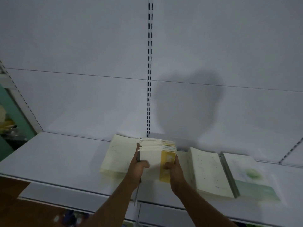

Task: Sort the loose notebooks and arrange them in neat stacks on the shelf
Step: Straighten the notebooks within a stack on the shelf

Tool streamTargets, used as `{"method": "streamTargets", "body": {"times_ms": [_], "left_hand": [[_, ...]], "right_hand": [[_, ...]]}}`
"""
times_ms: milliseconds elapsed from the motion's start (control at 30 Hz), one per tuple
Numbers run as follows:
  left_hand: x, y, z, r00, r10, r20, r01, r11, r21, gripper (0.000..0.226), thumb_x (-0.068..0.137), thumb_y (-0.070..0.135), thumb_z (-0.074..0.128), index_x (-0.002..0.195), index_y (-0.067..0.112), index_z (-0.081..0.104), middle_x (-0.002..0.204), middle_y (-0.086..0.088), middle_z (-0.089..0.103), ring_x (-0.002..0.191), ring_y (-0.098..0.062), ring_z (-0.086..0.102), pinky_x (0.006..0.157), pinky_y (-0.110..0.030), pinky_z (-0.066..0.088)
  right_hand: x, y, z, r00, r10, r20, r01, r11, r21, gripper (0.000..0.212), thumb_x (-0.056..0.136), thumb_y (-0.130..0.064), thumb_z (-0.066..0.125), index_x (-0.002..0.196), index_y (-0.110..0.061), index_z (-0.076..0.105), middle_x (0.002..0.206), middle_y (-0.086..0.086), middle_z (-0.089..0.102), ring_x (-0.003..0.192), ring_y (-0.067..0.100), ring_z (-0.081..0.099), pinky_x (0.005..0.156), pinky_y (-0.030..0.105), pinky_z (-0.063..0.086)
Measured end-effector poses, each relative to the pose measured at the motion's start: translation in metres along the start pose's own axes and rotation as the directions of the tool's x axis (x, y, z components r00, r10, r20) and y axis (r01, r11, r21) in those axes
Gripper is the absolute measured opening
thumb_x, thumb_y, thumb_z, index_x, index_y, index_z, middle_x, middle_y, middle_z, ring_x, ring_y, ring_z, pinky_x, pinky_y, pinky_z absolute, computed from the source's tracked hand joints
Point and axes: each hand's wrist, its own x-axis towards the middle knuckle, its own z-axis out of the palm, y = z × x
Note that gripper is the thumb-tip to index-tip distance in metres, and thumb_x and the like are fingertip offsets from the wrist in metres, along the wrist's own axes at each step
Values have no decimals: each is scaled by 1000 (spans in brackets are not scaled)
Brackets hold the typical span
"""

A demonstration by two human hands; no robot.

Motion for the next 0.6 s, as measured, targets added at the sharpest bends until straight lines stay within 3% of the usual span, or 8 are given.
{"method": "streamTargets", "body": {"times_ms": [67, 200, 300, 400, 467, 533, 600], "left_hand": [[2, -1, -3, 1000, -23, 15, 22, 999, 35, 83, 66, -6, 60, 142, 20, 39, 133, -16, 54, 120, -39, 50, 92, -49, 48], [0, 2, -6, 997, 23, 68, -32, 991, 130, 95, 56, 5, 62, 146, 13, 31, 136, -13, 53, 120, -29, 52, 81, -25, 51], [-3, 6, -8, 992, 45, 119, -62, 987, 146, 99, 60, 2, 62, 150, 14, 22, 141, -12, 47, 125, -29, 48, 97, -36, 49], [-6, 7, -11, 987, 79, 139, -100, 983, 152, 99, 73, -17, 57, 152, 24, 14, 148, -3, 40, 131, -24, 42, 107, -44, 42], [-8, 9, -11, 990, 104, 98, -117, 983, 142, 99, 75, -21, 53, 152, 29, 17, 148, 2, 41, 131, -19, 43, 107, -43, 42], [-7, 13, -7, 990, 123, 74, -132, 982, 135, 94, 73, -18, 55, 151, 24, 22, 147, -2, 43, 131, -20, 43, 107, -45, 42], [-9, 15, -5, 990, 123, 72, -131, 984, 123, 96, 62, -7, 57, 150, 19, 26, 146, -6, 44, 132, -23, 43, 108, -49, 40]], "right_hand": [[2, 3, 2, 1000, -9, -28, 9, 1000, 9, 64, 69, 2, 51, 123, -33, 49, 104, 3, 62, 90, 23, 57, 65, 32, 48], [6, 4, 7, 998, -24, -63, 26, 999, 27, 61, 70, 9, 48, 112, -34, 55, 98, 0, 65, 87, 19, 59, 65, 30, 47], [7, 6, 7, 996, -34, -79, 36, 999, 25, 59, 69, 11, 48, 106, -34, 58, 96, -1, 67, 87, 20, 61, 66, 32, 50], [5, 6, 4, 995, -34, -94, 36, 999, 14, 52, 67, 6, 49, 101, -32, 61, 98, 1, 68, 92, 25, 61, 70, 34, 50], [3, 4, 3, 994, -78, -79, 77, 997, -16, 62, 62, -1, 50, 115, -32, 58, 105, -1, 66, 97, 22, 60, 71, 29, 49], [2, 1, 4, 991, -118, -63, 116, 993, -37, 80, 61, -3, 49, 136, -32, 43, 114, -4, 63, 103, 18, 58, 74, 26, 48], [2, 0, 2, 991, -130, -42, 128, 991, -42, 87, 56, -6, 48, 139, -30, 39, 110, -5, 65, 99, 13, 60, 70, 22, 50]]}}
